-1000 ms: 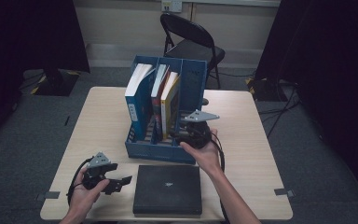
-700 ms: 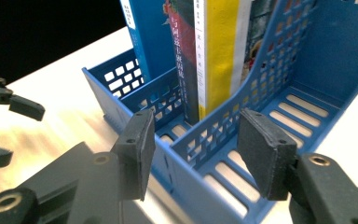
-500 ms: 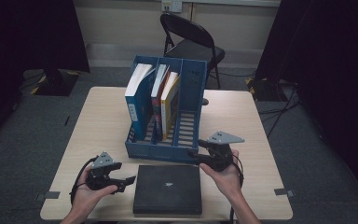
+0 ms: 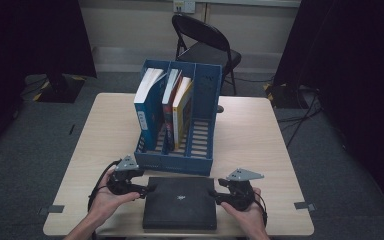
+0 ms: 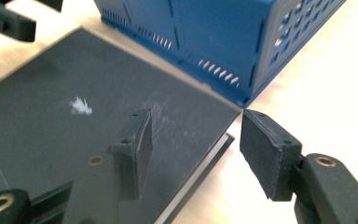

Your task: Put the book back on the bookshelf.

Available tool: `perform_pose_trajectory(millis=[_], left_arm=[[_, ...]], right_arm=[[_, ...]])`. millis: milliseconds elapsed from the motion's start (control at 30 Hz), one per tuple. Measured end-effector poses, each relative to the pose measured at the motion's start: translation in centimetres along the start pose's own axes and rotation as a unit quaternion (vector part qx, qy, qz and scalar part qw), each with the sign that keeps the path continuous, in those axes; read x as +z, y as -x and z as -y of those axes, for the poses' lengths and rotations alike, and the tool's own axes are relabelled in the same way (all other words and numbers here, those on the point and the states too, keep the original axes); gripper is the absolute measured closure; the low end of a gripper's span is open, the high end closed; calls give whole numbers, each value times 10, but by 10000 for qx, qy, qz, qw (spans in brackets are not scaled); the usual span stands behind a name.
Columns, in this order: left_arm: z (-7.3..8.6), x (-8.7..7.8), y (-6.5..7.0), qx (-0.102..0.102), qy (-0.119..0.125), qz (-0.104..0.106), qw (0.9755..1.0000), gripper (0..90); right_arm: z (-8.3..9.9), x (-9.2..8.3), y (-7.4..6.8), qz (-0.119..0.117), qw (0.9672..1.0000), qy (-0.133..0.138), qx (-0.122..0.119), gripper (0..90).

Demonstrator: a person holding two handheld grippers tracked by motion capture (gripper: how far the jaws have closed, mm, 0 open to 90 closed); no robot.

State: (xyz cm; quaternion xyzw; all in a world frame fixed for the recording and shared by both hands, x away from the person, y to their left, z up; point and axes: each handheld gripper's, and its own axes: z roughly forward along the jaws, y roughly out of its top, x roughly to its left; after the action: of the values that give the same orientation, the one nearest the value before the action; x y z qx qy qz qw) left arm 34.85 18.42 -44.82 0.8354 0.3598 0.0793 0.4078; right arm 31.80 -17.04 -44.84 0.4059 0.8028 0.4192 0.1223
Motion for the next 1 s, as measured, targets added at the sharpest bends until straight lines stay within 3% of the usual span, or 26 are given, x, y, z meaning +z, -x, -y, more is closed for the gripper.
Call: perform_pose_trajectory(millis=[167,233,267,367,433,467,600,700,833,1000], left_arm=[[-4,12,4,64,-49,42,10000,293],[-3,17,6,88,-68,110,9999,286],[-2,20,8,198,-32,96,9998,277],[-2,21,9,167,62,187,9997,275],[-1,23,10,172,99,129,9997,281],[-1,24,10,286,97,69,9995,292],[2,30,7,352,113,73,9993,300],[2,30,6,256,111,146,9995,295],[4,26,2,140,-77,431,9989,321],[7,19,10,328,-198,447,9983,351]], right_arm=[[7,6,-6,-103,9999,-52,-77,434],[10,11,-10,-70,9996,-197,-164,430],[10,13,-9,-100,9997,-207,-119,424],[11,14,-8,-121,9997,-193,-57,419],[12,14,-6,-150,9997,-180,11,416],[13,15,-6,-170,9997,-163,49,415],[12,16,-5,-201,9995,-221,66,417],[11,16,-5,-203,9994,-259,58,417],[9,20,-6,-270,9993,-245,-4,429],[2,30,-8,-413,9988,-236,-112,447]])
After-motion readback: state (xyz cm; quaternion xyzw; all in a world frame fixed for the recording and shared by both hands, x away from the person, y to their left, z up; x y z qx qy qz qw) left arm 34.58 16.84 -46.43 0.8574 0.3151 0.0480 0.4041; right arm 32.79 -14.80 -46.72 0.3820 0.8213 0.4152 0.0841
